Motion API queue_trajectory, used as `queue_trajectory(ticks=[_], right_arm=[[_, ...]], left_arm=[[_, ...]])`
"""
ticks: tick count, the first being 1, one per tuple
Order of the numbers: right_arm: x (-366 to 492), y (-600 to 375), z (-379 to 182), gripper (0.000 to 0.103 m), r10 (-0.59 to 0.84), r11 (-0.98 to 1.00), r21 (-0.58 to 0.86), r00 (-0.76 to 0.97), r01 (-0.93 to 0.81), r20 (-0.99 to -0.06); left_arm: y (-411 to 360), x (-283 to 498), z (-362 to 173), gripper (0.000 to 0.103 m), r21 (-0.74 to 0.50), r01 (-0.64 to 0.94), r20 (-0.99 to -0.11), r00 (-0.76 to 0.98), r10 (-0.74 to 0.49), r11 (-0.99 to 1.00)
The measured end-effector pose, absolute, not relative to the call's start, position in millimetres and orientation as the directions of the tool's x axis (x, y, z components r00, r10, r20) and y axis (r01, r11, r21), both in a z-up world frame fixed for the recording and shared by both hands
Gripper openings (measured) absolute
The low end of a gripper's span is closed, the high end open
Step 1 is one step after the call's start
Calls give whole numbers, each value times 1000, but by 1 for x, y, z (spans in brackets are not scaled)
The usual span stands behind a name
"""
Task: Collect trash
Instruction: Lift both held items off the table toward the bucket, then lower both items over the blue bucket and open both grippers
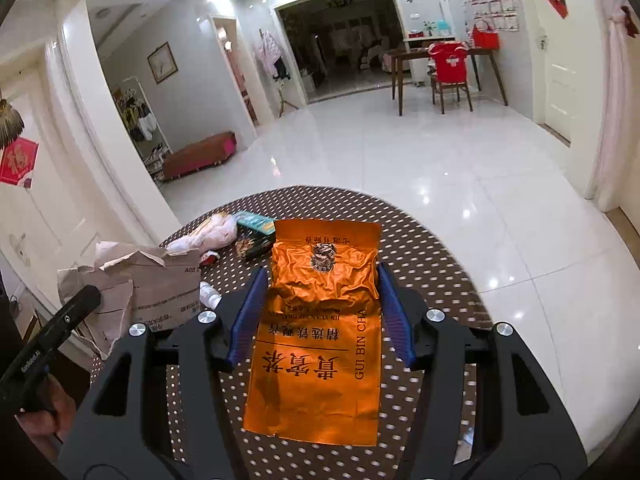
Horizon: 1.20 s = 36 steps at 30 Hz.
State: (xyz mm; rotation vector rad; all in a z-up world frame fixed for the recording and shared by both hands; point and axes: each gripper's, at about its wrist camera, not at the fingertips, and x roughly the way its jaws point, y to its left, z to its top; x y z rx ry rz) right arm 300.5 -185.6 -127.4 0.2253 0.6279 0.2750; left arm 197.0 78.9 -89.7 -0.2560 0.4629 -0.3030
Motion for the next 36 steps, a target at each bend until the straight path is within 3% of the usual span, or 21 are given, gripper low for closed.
queue_trajectory(ticks=[12, 21, 30, 36], right_arm=[[267, -256, -107, 55, 239, 948, 305, 837, -92, -492], [251, -332, -115, 55, 134, 942, 333, 855, 47, -502], [246, -422, -180, 55, 46, 884, 394, 792, 252, -608], [251, -462, -240, 55, 75, 826, 449, 723, 341, -687]], left_arm=[[7, 209, -65, 12, -310, 375, -343, 813, -470, 874], [-79, 231, -72, 12, -358, 504, -364, 701, -614, 787], [-172, 255, -106, 12, -386, 583, -445, 561, -698, 715], [-243, 278, -156, 12, -389, 580, -571, 458, -682, 716]])
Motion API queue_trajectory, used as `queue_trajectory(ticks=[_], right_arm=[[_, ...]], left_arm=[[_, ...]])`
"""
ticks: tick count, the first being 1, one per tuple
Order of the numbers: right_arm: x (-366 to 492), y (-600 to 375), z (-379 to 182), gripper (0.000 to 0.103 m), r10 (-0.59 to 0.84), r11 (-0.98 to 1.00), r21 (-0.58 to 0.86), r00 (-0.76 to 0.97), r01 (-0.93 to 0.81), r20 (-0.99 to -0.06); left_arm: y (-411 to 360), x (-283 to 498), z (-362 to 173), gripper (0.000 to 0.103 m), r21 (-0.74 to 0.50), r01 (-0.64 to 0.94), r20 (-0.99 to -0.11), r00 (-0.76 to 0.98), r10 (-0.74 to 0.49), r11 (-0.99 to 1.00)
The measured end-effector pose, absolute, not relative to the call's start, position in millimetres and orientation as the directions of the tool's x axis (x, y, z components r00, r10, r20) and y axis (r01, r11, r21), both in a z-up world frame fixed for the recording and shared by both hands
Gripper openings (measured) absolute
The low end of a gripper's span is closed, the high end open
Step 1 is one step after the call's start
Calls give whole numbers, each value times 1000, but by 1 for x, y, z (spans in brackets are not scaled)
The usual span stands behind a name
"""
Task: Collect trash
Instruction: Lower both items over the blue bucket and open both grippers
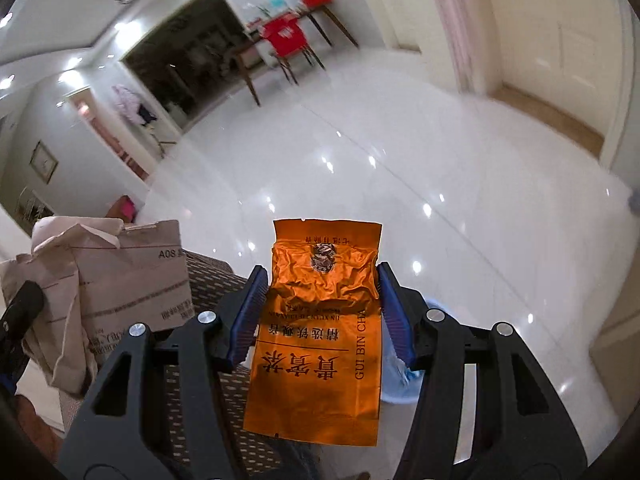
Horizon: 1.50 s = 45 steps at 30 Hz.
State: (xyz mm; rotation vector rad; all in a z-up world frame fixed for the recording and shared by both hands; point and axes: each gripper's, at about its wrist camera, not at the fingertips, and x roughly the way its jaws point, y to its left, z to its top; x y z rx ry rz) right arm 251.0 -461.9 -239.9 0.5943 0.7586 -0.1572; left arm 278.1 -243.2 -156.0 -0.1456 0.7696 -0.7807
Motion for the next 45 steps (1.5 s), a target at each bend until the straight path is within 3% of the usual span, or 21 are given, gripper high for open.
queue_trajectory(ticks=[13, 14, 15, 16, 17, 18, 22, 30, 45], right_arm=[[283, -514, -336, 57, 178, 725, 521, 608, 450, -774], [285, -516, -342, 59, 184, 716, 527, 603, 459, -776], [284, -519, -347, 68, 191, 708, 532, 600, 464, -777], [286, -523, -356, 79, 197, 692, 538, 591, 481, -782], [286, -526, -362, 83, 198, 680, 540, 585, 496, -787], [284, -530, -368, 86, 199, 663, 543, 578, 515, -791], [272, -537, -379, 97, 188, 646, 534, 564, 546, -804], [253, -536, -356, 97, 84, 676, 463, 564, 573, -821], [230, -492, -241, 97, -14, 771, 431, 689, 468, -724]], left_arm=[[-342, 325, -261, 15, -360, 510, -777, 299, -554, 781], [-347, 329, -270, 24, -358, 501, -793, 282, -540, 788], [-348, 331, -279, 50, -348, 486, -810, 274, -518, 801], [-347, 330, -283, 62, -345, 474, -815, 277, -509, 810], [-346, 332, -285, 80, -342, 458, -815, 291, -502, 820], [-343, 331, -285, 86, -338, 446, -811, 310, -497, 829], [-338, 325, -281, 91, -283, 459, -813, 352, -464, 842], [-328, 300, -252, 94, -246, 498, -787, 398, -471, 832], [-278, 229, -160, 95, -222, 588, -646, 509, -569, 778]])
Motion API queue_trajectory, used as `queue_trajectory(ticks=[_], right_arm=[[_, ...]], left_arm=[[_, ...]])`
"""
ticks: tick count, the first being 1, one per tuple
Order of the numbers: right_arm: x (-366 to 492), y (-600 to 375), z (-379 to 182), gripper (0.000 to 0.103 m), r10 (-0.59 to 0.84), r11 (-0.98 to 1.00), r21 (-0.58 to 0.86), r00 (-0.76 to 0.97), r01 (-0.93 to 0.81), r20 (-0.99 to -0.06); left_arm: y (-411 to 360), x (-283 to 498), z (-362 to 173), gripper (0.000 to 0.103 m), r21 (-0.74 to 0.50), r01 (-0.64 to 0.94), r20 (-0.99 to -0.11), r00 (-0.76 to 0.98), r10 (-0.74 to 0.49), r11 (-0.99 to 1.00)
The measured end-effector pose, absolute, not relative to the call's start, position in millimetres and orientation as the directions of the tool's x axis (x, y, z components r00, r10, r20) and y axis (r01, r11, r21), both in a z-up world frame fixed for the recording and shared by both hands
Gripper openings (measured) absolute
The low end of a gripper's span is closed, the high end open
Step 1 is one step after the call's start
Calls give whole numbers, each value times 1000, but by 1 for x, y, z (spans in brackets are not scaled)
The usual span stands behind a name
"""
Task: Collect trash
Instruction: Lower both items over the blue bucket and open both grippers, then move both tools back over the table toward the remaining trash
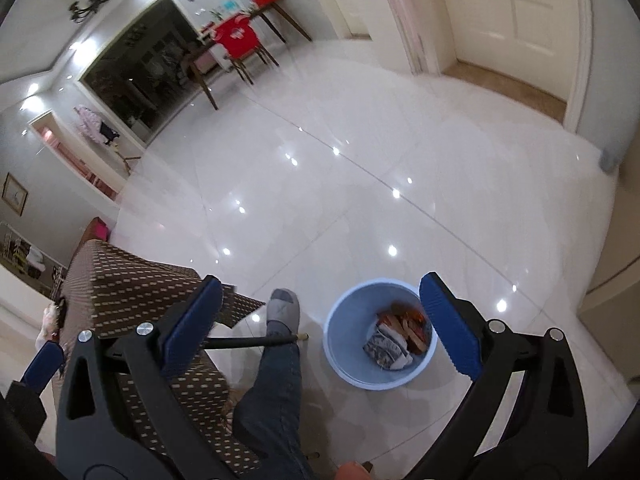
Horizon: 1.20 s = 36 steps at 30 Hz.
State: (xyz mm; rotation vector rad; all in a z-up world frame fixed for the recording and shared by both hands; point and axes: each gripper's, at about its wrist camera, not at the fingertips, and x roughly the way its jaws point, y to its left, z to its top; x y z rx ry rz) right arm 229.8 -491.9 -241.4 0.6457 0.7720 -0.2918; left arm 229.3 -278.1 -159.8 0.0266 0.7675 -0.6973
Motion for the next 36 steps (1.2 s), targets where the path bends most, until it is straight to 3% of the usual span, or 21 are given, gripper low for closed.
queue_trajectory(ticks=[14, 21, 28, 36], right_arm=[[240, -390, -148, 97, 30, 882, 390, 793, 266, -608], [260, -317, -124, 97, 141, 942, 328, 805, 69, -576], [293, -219, -127, 97, 286, 956, 227, 749, -184, -598], [337, -117, -165, 97, 383, 899, 129, 606, -419, -697]], left_arm=[[-170, 209, -108, 97, -191, 524, -530, 657, -537, 830], [-99, 208, -97, 97, -136, 465, -494, 734, -467, 875], [-22, 217, -107, 97, -125, 358, -506, 779, -370, 925], [60, 233, -134, 97, -133, 223, -559, 788, -259, 966]])
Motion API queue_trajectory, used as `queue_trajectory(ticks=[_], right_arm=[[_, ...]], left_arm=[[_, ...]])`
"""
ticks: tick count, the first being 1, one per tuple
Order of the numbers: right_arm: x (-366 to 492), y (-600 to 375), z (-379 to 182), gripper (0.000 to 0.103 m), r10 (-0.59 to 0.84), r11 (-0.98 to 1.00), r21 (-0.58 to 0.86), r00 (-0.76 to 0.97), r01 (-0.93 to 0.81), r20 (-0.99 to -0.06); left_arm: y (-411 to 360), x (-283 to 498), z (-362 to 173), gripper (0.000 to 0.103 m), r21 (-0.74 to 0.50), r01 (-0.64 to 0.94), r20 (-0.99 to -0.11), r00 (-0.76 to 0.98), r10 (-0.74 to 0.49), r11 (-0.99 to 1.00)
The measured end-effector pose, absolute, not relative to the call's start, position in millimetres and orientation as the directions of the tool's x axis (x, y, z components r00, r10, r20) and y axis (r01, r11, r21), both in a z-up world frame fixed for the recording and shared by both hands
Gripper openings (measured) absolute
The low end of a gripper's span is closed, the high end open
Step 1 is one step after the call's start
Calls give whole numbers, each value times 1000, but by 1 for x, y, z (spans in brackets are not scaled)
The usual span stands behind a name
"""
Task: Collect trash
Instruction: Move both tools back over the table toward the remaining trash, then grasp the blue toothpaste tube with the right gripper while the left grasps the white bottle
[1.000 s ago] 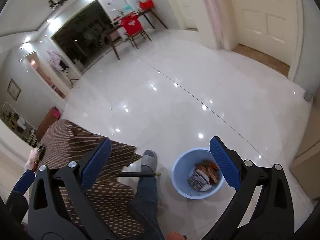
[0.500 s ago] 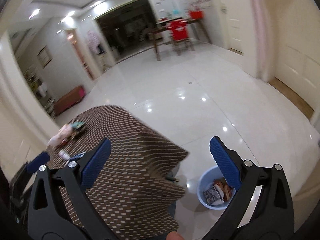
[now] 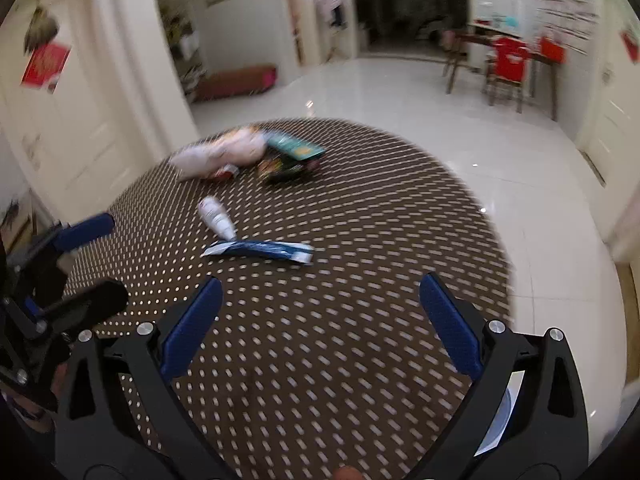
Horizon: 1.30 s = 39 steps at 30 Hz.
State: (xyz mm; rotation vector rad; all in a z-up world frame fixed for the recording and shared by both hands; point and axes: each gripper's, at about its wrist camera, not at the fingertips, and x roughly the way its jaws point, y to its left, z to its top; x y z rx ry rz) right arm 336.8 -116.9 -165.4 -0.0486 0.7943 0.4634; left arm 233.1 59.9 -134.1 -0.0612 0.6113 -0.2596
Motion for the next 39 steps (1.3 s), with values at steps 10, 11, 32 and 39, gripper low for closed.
queue_trajectory(ticks=[10, 11, 32, 39], right_arm=[[383, -28, -212, 91, 352, 789, -34, 498, -613, -793], [386, -24, -214, 85, 354, 780, -36, 488, -625, -798], [369, -88, -221, 13, 447, 881, 272, 495, -386, -745], [374, -103, -224, 13, 478, 878, 395, 532, -269, -699]], left_arm=[[110, 254, -160, 97, -120, 124, -629, 758, -172, 985], [111, 257, -161, 97, -116, 123, -633, 755, -169, 986], [83, 348, -182, 97, -13, 168, -713, 690, -127, 986], [80, 371, -187, 97, -28, 137, -736, 667, -113, 990]])
